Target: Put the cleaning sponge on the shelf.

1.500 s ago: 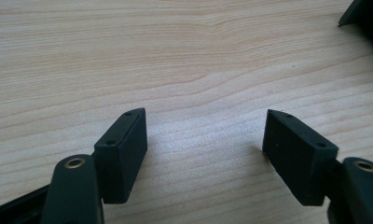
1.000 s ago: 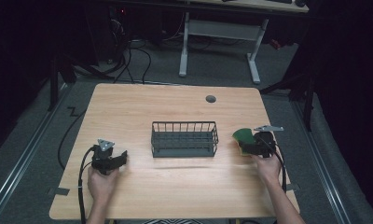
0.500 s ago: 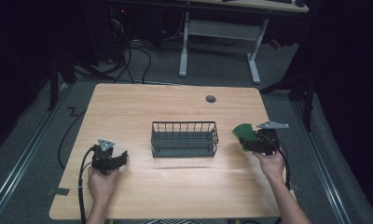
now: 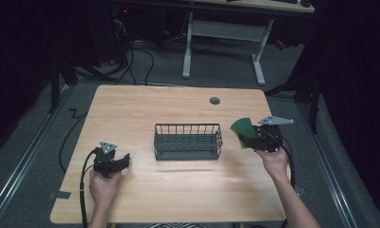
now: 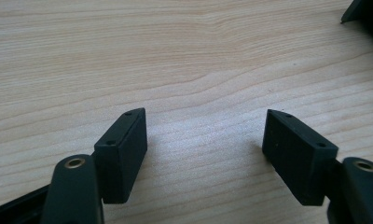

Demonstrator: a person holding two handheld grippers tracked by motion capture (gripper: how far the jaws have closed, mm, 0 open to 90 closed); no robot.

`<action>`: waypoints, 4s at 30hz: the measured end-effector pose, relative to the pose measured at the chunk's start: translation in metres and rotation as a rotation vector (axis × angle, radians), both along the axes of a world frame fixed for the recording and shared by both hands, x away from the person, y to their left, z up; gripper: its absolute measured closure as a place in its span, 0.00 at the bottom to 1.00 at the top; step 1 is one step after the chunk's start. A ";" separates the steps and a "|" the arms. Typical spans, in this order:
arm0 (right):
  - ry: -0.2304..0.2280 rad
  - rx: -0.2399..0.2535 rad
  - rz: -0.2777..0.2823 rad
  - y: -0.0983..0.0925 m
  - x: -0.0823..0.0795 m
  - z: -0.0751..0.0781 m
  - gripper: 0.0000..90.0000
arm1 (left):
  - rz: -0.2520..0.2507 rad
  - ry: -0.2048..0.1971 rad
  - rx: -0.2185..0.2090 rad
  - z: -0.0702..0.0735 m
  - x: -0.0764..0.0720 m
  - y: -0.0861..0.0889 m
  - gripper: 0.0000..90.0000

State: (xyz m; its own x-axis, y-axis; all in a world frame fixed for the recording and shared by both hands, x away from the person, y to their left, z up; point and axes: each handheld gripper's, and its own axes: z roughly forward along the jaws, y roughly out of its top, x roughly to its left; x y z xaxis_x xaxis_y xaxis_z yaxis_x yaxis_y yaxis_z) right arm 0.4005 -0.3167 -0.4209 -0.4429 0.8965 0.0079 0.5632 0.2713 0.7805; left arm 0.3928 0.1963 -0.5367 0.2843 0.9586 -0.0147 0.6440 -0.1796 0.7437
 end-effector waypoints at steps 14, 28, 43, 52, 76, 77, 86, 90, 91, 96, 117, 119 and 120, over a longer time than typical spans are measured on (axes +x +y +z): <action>0.015 -0.019 0.094 0.041 0.016 0.018 0.35 | 0.001 -0.001 -0.002 0.000 0.000 0.000 0.35; 0.013 -0.043 0.187 0.092 0.033 0.024 0.35 | 0.000 0.000 -0.001 0.000 0.000 0.000 0.35; 0.048 -0.105 0.212 0.125 0.048 0.005 0.35 | 0.000 0.000 0.000 0.000 0.000 0.000 0.34; 0.058 -0.123 0.218 0.128 0.050 0.000 0.35 | 0.000 0.001 0.001 0.000 0.000 0.000 0.34; 0.026 -0.194 0.214 0.132 0.039 -0.003 0.35 | -0.002 0.003 0.001 0.000 0.000 0.000 0.34; 0.032 -0.197 0.213 0.133 0.040 -0.004 0.35 | -0.002 0.002 0.001 0.000 0.000 0.000 0.34; 0.072 -0.184 0.215 0.132 0.042 -0.005 0.34 | -0.002 0.003 0.001 0.000 0.000 0.000 0.34; 0.077 -0.200 0.212 0.133 0.042 -0.007 0.34 | -0.002 0.002 0.001 0.000 0.000 0.000 0.34; 0.080 -0.196 0.211 0.133 0.043 -0.007 0.34 | 0.000 0.001 0.001 0.000 0.000 0.000 0.34; 0.085 -0.194 0.204 0.133 0.042 -0.007 0.34 | 0.000 0.001 0.001 0.000 0.000 0.000 0.34; 0.145 -0.170 0.222 0.134 0.042 -0.016 0.26 | -0.006 0.001 -0.001 0.000 0.000 0.000 0.34; 0.139 -0.155 0.224 0.133 0.042 -0.015 0.25 | -0.006 0.001 -0.002 0.000 0.000 0.000 0.34; 0.135 -0.148 0.225 0.131 0.042 -0.014 0.24 | -0.006 0.000 -0.002 0.000 0.000 0.000 0.34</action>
